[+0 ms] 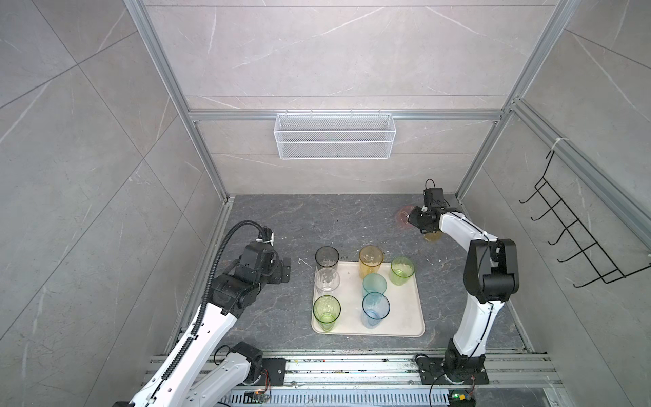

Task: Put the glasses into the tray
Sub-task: 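Lift the pink cup off the table, then carry the pink cup toward the tray's near corner and lower it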

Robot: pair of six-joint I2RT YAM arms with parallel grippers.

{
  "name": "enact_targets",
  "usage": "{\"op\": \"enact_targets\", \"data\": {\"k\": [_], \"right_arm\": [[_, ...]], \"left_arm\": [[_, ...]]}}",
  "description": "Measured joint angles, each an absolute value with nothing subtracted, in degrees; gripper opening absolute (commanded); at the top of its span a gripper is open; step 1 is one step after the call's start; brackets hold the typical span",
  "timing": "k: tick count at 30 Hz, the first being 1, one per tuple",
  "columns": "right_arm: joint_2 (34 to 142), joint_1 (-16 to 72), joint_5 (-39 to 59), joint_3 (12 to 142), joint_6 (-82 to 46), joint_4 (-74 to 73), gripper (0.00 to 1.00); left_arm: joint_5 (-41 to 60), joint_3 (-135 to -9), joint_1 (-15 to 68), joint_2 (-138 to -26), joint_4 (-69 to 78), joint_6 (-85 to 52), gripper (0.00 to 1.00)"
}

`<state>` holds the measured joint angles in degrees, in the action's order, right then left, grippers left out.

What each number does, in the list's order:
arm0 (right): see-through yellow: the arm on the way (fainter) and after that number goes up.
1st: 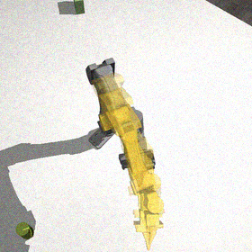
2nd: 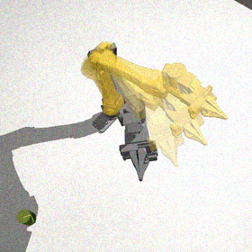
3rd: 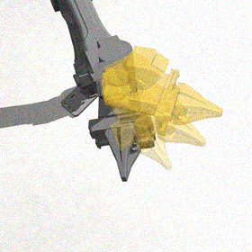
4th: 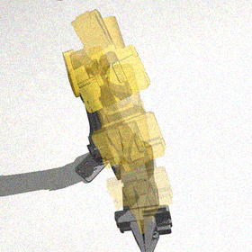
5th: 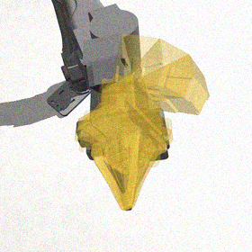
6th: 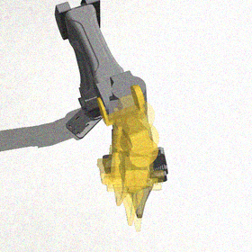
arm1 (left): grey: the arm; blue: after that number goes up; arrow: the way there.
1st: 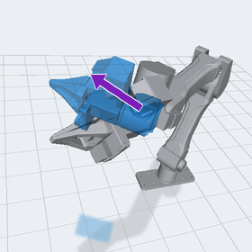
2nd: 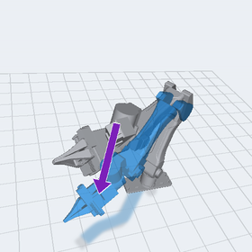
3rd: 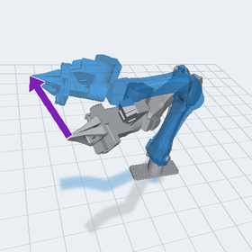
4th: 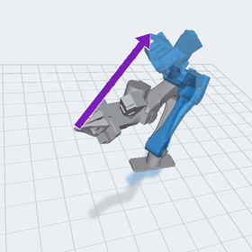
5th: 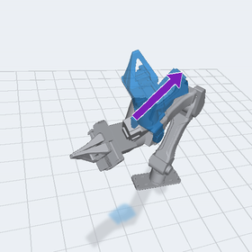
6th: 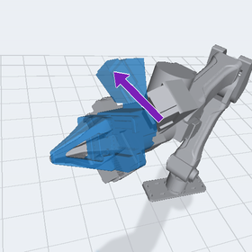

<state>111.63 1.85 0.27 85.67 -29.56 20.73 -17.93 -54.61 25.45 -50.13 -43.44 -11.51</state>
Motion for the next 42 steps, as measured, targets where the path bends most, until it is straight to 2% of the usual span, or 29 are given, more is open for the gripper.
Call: {"op": "enact_targets", "data": {"k": [13, 24, 42], "right_arm": [[97.8, 1.8, 1.4, 78.0, -27.0, 27.0, 0.00], [84.4, 1.8, -0.3, 76.4, -22.8, 41.6, 0.00], [71.4, 3.0, 2.4, 76.4, -19.2, 63.9, 0.00]], "left_arm": [[-17.9, -54.6, 25.5, -50.1, -43.5, -11.5, 1.00], [-18.0, -54.6, 25.5, -49.6, -43.8, -12.0, 1.00], [-21.3, -54.6, 25.5, -48.6, -45.1, -14.5, 1.00]]}}
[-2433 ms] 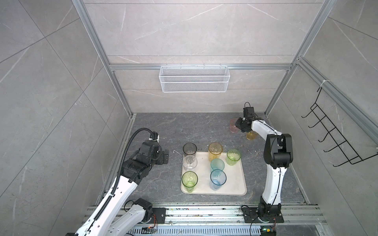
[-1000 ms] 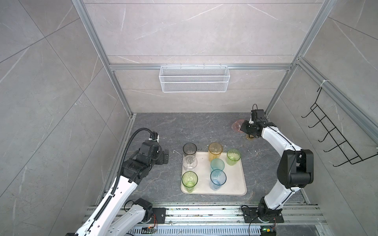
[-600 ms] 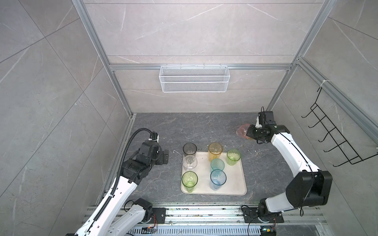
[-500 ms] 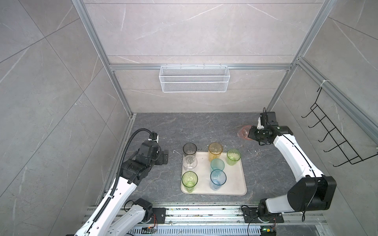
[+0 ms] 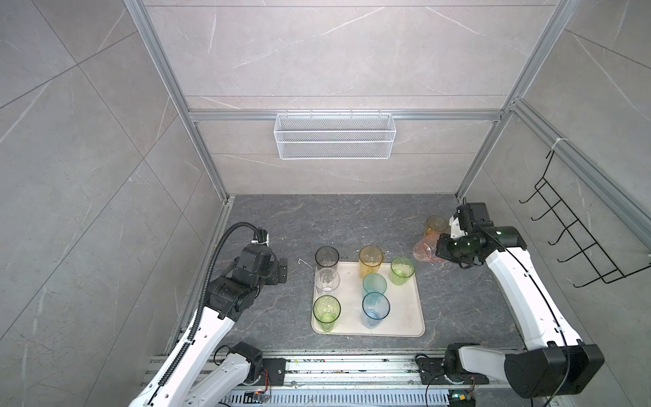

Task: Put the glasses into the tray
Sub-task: 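Carry the pink cup toward the tray's near corner and lower it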

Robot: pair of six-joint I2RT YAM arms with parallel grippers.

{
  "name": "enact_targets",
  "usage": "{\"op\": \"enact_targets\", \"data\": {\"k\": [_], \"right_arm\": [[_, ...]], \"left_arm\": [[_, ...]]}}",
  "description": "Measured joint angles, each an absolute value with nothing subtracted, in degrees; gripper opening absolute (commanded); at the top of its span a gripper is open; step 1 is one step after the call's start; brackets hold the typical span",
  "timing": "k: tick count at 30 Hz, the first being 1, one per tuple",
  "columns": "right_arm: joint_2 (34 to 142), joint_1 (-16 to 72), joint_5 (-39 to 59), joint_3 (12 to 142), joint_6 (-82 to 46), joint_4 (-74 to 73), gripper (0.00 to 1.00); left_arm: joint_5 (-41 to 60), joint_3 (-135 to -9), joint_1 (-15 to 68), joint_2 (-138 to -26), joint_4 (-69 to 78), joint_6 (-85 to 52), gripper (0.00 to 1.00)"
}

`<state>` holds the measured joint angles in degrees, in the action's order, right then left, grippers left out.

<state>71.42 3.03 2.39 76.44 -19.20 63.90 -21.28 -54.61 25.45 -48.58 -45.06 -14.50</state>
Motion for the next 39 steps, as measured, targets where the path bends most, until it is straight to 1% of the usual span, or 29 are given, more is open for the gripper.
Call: {"op": "enact_targets", "data": {"k": [6, 19, 29, 39], "right_arm": [[67.7, 5.5, 2.4, 76.0, -19.2, 67.9, 0.00], [62.4, 14.8, -0.4, 70.0, -20.9, 74.1, 0.00], [60.7, 17.3, 0.1, 62.3, -24.6, 73.0, 0.00], [62.4, 19.7, 0.9, 57.8, -27.3, 68.9, 0.00]], "left_arm": [[-22.5, -54.6, 25.5, -48.6, -45.5, -15.1, 1.00], [-22.5, -54.6, 25.5, -48.6, -46.3, -15.6, 1.00], [-22.5, -54.6, 25.5, -49.0, -46.3, -15.8, 1.00], [-22.5, -54.6, 25.5, -49.1, -46.3, -15.9, 1.00]]}}
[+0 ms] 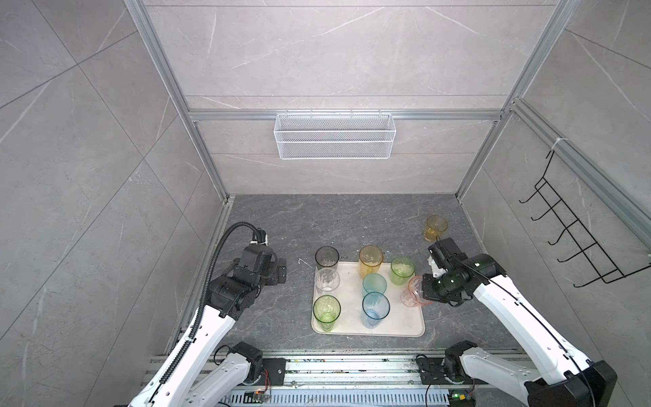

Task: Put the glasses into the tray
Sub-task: 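Carry the pink cup toward the tray's near corner and lower it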

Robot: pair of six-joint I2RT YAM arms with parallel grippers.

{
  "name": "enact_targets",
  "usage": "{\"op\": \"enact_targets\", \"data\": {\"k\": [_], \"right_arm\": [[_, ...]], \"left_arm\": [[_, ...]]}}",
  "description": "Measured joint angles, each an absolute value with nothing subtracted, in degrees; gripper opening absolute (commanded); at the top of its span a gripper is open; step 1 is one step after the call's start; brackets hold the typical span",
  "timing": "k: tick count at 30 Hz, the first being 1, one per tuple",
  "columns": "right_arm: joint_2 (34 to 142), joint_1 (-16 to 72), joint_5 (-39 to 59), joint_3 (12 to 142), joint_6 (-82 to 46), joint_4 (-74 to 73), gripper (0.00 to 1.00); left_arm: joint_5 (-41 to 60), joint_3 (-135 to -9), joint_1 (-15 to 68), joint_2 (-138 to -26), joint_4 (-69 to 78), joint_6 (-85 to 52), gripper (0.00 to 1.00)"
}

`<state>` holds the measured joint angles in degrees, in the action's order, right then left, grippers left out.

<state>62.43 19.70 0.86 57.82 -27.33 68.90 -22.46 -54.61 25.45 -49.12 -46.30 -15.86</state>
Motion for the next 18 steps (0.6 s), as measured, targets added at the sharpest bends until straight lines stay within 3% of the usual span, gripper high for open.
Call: {"op": "enact_targets", "data": {"k": [18], "right_arm": [[70.0, 22.1, 0.1, 53.5, -30.0, 60.5, 0.00]], "left_arm": [[-22.4, -54.6, 25.5, -49.4, -46.3, -15.9, 1.00]]}}
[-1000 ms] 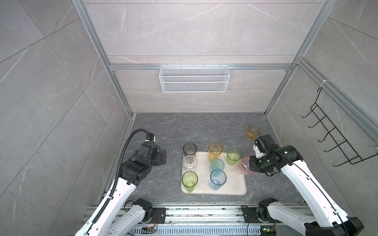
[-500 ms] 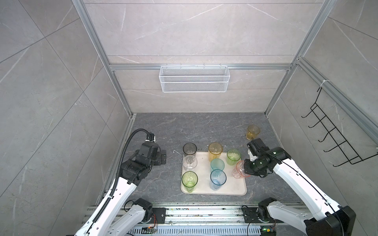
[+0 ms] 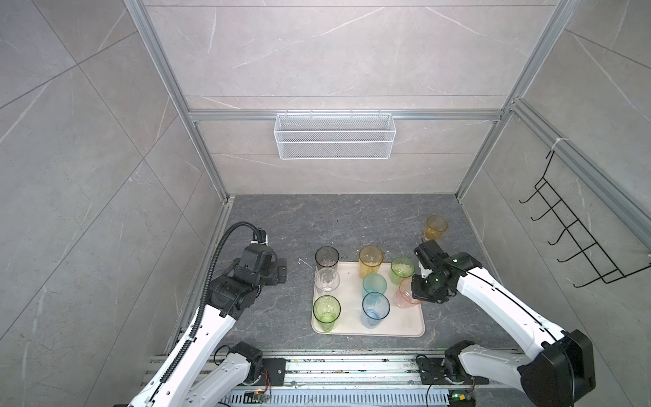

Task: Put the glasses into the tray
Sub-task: 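Carry the pink cup toward the tray's near corner and lower it, then open the right gripper and raise it off the pink cup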

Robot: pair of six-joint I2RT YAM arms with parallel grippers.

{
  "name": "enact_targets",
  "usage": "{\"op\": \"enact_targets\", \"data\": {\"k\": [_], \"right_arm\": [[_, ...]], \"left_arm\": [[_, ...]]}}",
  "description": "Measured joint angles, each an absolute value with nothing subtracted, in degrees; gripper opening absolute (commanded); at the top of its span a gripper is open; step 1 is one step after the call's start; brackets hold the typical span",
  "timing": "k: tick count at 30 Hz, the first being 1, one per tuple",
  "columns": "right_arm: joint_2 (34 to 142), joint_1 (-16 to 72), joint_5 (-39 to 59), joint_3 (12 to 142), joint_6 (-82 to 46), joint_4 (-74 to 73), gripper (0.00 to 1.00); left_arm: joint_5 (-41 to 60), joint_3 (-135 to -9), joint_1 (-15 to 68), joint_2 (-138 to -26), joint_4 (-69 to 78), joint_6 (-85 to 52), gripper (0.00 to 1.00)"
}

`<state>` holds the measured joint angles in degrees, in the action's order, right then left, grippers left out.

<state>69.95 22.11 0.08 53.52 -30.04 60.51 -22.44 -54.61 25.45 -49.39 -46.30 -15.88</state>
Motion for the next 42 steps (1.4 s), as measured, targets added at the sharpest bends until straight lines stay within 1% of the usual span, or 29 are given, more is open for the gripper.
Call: {"op": "enact_targets", "data": {"k": [16, 32, 33, 42], "right_arm": [[78.5, 22.3, -1.9, 51.7, -29.8, 52.4, 0.00], [82.1, 22.3, -2.2, 53.0, -29.8, 51.8, 0.00], [82.1, 22.3, -2.2, 53.1, -29.8, 51.8, 0.01], [82.4, 22.3, -2.5, 53.5, -29.6, 52.7, 0.25]], "left_arm": [[-22.4, -54.6, 25.5, -49.9, -46.3, -15.9, 1.00], [-22.4, -54.6, 25.5, -50.7, -46.7, -15.9, 1.00], [-22.4, -54.6, 25.5, -50.7, -46.7, -15.9, 1.00], [-22.4, -54.6, 25.5, -50.7, -46.7, -15.9, 1.00]]}}
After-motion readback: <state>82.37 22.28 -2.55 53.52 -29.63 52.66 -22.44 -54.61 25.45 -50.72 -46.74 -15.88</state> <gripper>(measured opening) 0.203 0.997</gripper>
